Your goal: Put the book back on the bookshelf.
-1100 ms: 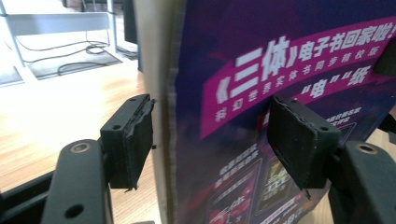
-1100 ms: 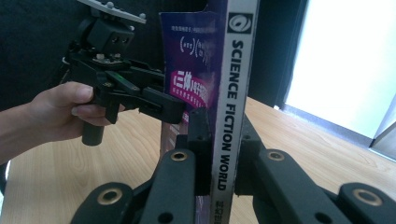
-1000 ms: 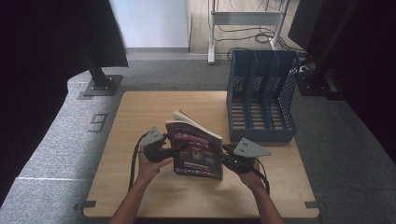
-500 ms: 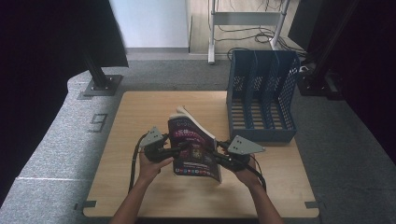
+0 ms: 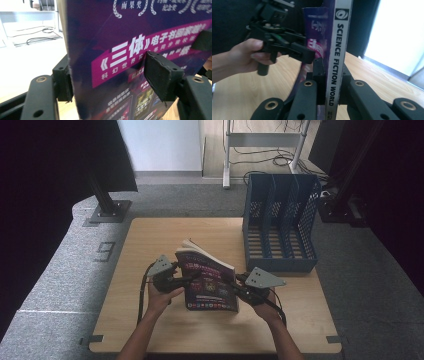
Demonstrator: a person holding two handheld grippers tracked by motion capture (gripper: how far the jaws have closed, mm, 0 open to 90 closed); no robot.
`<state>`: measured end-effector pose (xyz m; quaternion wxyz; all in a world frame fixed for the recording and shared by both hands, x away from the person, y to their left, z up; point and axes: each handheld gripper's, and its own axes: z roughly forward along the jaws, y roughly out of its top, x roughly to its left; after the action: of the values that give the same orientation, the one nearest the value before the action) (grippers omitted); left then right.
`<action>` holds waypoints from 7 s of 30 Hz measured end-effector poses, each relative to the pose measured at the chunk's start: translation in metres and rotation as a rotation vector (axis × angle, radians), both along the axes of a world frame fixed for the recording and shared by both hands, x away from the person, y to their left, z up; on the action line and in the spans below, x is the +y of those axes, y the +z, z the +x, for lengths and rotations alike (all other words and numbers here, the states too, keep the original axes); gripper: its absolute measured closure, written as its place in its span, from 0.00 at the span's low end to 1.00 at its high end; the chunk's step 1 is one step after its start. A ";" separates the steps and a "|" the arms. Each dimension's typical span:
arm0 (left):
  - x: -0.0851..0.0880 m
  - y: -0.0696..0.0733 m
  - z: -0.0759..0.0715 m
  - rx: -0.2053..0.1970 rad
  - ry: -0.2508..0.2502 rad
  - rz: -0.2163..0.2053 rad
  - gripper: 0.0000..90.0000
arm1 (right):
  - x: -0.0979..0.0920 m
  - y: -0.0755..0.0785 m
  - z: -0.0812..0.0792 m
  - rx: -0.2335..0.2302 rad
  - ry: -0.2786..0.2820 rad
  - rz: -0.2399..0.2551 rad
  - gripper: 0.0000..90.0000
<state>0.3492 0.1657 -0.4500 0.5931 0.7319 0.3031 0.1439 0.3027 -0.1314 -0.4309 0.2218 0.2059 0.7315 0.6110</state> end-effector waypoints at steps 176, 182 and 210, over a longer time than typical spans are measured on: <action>0.020 -0.044 -0.004 0.174 0.059 0.090 0.33 | -0.071 0.080 0.011 -0.055 -0.414 0.264 0.91; 0.019 -0.044 -0.004 0.176 0.060 0.088 0.33 | -0.074 0.085 0.012 -0.066 -0.431 0.261 0.91; 0.019 -0.045 -0.004 0.182 0.055 0.090 0.33 | -0.089 0.096 0.024 -0.093 -0.518 0.247 0.91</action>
<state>0.3453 0.1845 -0.4947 0.5255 0.7591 0.3691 0.1064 0.3264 -0.2202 -0.3352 0.3772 0.3830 0.5636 0.6272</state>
